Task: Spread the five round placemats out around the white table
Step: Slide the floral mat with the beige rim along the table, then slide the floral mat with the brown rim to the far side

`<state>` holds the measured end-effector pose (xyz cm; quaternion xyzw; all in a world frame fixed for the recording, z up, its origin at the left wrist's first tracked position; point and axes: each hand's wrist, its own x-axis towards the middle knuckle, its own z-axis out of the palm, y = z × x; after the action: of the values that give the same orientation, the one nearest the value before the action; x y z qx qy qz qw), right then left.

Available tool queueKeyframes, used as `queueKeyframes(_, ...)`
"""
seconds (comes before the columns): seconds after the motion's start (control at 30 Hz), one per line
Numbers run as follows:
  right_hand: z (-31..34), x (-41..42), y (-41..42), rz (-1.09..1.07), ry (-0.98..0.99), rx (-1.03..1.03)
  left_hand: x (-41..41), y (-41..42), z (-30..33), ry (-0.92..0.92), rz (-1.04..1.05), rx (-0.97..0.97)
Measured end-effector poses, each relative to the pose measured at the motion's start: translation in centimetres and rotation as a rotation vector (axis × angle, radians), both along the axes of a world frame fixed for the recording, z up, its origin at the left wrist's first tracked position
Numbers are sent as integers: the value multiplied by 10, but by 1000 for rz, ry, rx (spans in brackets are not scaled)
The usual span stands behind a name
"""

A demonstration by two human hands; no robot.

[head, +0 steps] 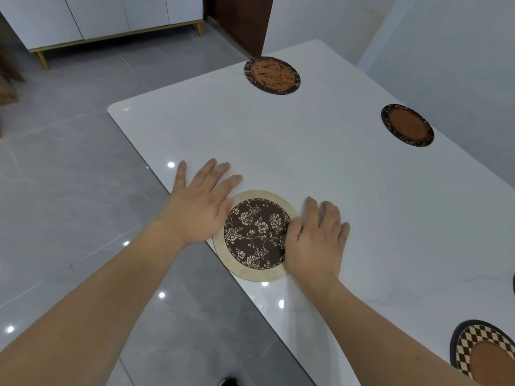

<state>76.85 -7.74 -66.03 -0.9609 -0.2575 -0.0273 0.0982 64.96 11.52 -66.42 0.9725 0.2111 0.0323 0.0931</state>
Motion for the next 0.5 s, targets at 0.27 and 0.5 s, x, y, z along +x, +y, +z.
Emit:
queueKeyframes(0.27, 33, 25, -49, 147, 213, -48, 44, -19, 42, -76, 318, -281)
queueKeyframes(0.5, 71, 105, -184, 28, 109, -147, 142, -159, 74, -120, 12, -35)
